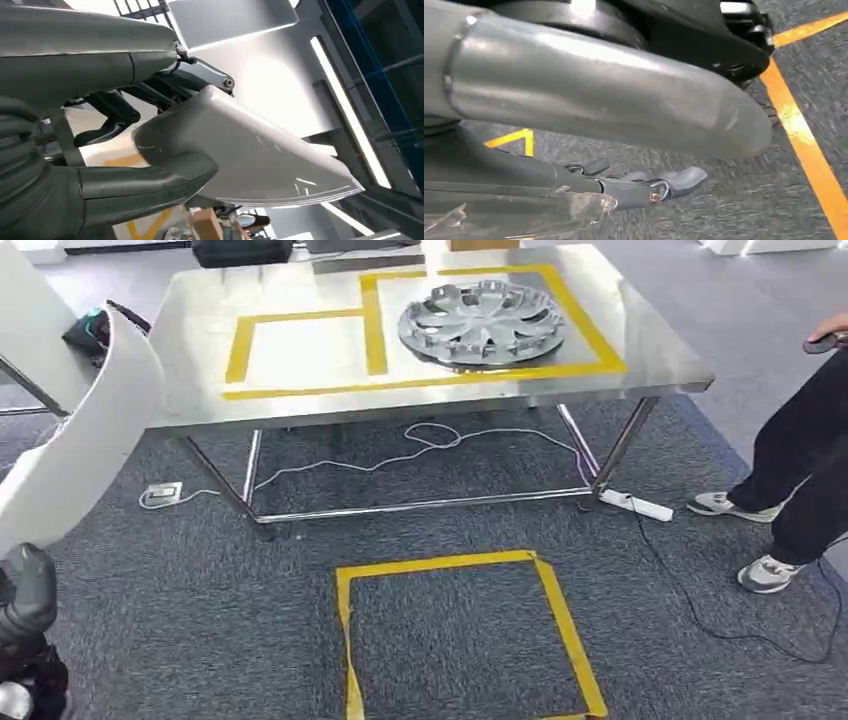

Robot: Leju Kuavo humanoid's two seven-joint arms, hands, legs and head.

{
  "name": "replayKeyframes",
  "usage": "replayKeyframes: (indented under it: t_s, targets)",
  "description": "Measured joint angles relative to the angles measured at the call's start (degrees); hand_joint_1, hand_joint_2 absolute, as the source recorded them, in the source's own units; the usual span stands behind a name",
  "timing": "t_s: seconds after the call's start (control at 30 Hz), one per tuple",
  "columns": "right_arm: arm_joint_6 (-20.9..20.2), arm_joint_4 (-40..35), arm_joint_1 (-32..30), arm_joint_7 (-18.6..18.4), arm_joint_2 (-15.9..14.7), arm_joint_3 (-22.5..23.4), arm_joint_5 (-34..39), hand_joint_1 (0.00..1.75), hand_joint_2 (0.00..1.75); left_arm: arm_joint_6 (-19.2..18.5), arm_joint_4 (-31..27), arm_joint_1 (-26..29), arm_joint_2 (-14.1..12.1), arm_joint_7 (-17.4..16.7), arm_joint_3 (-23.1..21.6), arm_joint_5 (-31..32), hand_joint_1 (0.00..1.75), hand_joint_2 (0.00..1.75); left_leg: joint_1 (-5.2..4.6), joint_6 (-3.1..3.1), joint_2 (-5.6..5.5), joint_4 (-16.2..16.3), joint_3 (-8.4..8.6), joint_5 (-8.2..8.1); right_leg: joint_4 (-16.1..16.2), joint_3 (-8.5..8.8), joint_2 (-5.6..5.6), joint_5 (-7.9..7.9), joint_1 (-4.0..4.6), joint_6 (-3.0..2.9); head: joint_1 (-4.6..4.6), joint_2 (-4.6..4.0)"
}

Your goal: Take the parts from the cabinet and place them on the table.

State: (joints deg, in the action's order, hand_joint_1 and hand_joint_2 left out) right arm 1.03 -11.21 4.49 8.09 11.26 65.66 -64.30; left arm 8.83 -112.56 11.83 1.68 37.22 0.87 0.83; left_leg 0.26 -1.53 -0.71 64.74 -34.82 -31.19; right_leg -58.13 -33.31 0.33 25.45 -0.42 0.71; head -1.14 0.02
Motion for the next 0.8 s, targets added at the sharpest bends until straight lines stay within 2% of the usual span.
replayKeyframes:
  t_s: [0.03,0.07,0.1,0.13,0.17,0.23,0.27,0.3,0.33,0.37,0.43,0.47,0.53,0.57,0.6,0.63,0.67,0.73,0.77,0.8]
  targets:
    - [-0.04,0.0,0.0,0.0,0.02,0.0,0.0,0.0,0.0,0.0,0.02,0.09,0.0,0.0,-0.02,-0.02,1.75,1.75,0.17,-0.25,0.01,5.09,-2.82,-2.08,0.0,0.09,-0.03,0.16,-0.02,-0.15,-0.09,0.02]
    - [-0.04,0.0,-0.03,0.0,0.02,0.0,0.0,0.0,0.0,0.0,0.02,0.21,-0.02,0.0,-0.07,-0.02,1.75,1.75,0.29,-0.44,0.01,9.08,-5.2,-3.19,0.0,0.17,-0.04,0.28,-0.06,-0.18,-0.04,0.02]
    - [-0.07,0.0,-0.07,0.0,0.0,0.0,0.0,0.0,0.0,0.0,0.02,0.24,-0.02,0.0,-0.07,-0.04,1.75,1.75,0.41,-0.56,0.02,10.34,-6.34,-2.7,0.0,0.33,-0.03,0.42,-0.13,-0.13,-0.02,0.02]
    - [-0.07,0.0,-0.09,0.0,0.02,0.0,0.0,0.0,0.0,0.02,0.02,0.23,-0.02,0.0,-0.07,-0.04,1.75,1.75,0.49,-0.67,0.05,9.25,-6.16,-0.94,0.0,0.59,-0.01,0.59,-0.24,-0.02,-0.04,0.0]
    - [-0.07,0.0,-0.09,0.0,0.02,0.0,0.0,0.0,0.0,0.02,0.02,0.23,-0.04,0.02,-0.07,-0.04,1.75,1.75,0.65,-0.78,0.08,5.57,-4.73,2.14,-0.02,0.99,0.04,0.84,-0.4,0.22,-0.07,0.02]
    - [-0.07,0.0,-0.08,0.0,0.02,0.0,0.0,0.0,0.0,0.02,0.02,0.21,-0.04,0.02,-0.11,-0.04,1.75,1.75,1.01,-1.02,0.49,-4.03,-0.37,7.5,-0.02,1.81,0.16,1.43,-0.58,0.92,-0.06,0.0]
    - [-0.07,0.0,-0.02,0.02,-0.02,0.0,0.0,0.0,0.0,0.02,0.02,0.12,-0.04,0.0,-0.13,-0.04,1.75,1.75,0.84,-1.29,0.72,-6.22,0.67,6.86,-0.33,1.83,0.2,1.81,-0.15,1.44,-0.29,0.0]
    - [-0.07,0.0,0.05,0.02,-0.02,0.0,0.0,0.0,0.0,0.02,-0.02,0.03,-0.02,0.02,-0.13,-0.07,1.75,1.75,0.86,-0.24,0.52,-6.84,0.75,6.36,-0.43,1.58,0.24,1.95,-0.1,1.72,-0.44,0.02]
    - [-0.07,0.0,0.03,0.07,-0.02,0.0,0.0,0.0,0.0,0.02,-0.02,0.18,-0.02,-0.04,-0.13,-0.04,1.75,1.75,0.77,0.06,0.48,-6.78,0.58,6.31,-0.11,1.59,0.21,1.9,-0.07,1.95,-0.11,0.02]
    - [-0.07,0.0,-0.06,0.07,-0.02,0.0,0.02,0.0,0.0,0.0,-0.02,0.26,-0.02,-0.04,-0.11,-0.07,1.75,1.75,0.6,0.5,0.45,-6.76,0.6,6.16,0.25,1.53,0.12,1.92,-0.18,2.22,-0.18,0.02]
    - [-0.09,0.0,0.03,0.07,-0.02,0.0,0.07,0.0,0.0,0.0,-0.07,0.17,-0.02,-0.04,-0.07,-0.04,1.75,1.75,0.95,1.47,0.38,-7.05,1.11,6.16,-0.11,1.83,0.02,2.56,-0.28,2.85,-0.09,0.0]
    - [-0.09,0.0,0.1,0.09,-0.02,0.0,0.09,0.0,0.0,-0.02,-0.07,0.17,-0.02,-0.04,-0.07,-0.02,1.75,1.75,0.94,1.86,0.42,-7.05,1.37,5.95,-2.47,0.89,-0.02,4.03,-0.24,2.96,0.24,0.02]
    - [-0.11,0.0,0.15,0.09,-0.02,0.0,0.11,0.0,0.0,-0.07,-0.07,0.18,-0.02,-0.04,-0.07,0.0,1.75,1.75,0.76,2.29,0.48,-7.04,1.57,5.67,-11.67,-3.85,0.0,8.42,-0.24,3.12,0.35,0.0]
    - [-0.11,0.0,0.07,0.09,-0.02,0.0,0.13,0.0,0.0,-0.09,-0.04,0.19,-0.02,-0.04,-0.07,0.0,1.75,1.75,0.61,2.48,0.47,-7.03,1.64,5.54,-16.39,-6.51,0.0,10.05,-0.23,3.14,0.41,0.02]
    - [-0.11,0.0,-0.02,0.07,0.0,0.0,0.13,0.0,0.0,-0.09,-0.04,0.21,-0.02,-0.07,-0.07,0.0,1.75,1.75,0.45,2.61,0.41,-7.02,1.81,5.39,-18.85,-8.23,0.01,10.17,-0.21,3.03,0.37,0.0]
    - [-0.11,0.0,-0.1,0.07,-0.02,0.0,0.13,0.0,0.0,-0.09,-0.04,0.21,-0.02,-0.06,-0.07,0.0,1.75,1.75,0.34,2.64,0.28,-7.02,2.09,5.2,-18.19,-8.4,0.01,8.69,-0.21,2.86,0.35,0.0]
    - [-0.09,0.0,-0.11,0.04,-0.02,0.0,0.15,0.0,0.0,-0.09,-0.04,0.21,-0.02,-0.04,-0.07,0.0,1.75,1.75,0.26,2.58,0.13,-7.02,2.51,4.94,-14.57,-7.04,0.01,5.82,-0.16,2.64,0.39,0.02]
    - [-0.09,0.0,-0.05,0.04,-0.02,0.0,0.15,0.0,0.0,-0.11,-0.04,0.18,-0.02,-0.04,-0.07,0.0,1.75,1.75,0.23,2.35,0.01,-7.02,3.48,4.32,-4.37,-2.62,0.03,0.06,0.01,2.0,0.42,0.0]
    - [-0.09,0.0,-0.06,0.0,-0.02,0.0,0.15,0.0,0.0,-0.11,-0.04,0.14,-0.02,-0.07,-0.07,0.0,1.75,1.75,0.1,2.04,-0.01,-6.99,3.63,4.07,-1.79,-1.29,0.11,0.11,0.17,1.82,0.35,0.02]
    - [-0.11,0.0,0.08,-0.02,0.0,0.0,0.15,0.0,0.0,-0.11,-0.04,0.1,-0.02,-0.06,-0.07,0.0,1.75,1.75,-0.15,1.72,-0.15,-6.67,3.45,3.9,-0.91,-0.69,0.14,0.22,0.25,1.76,0.35,0.02]
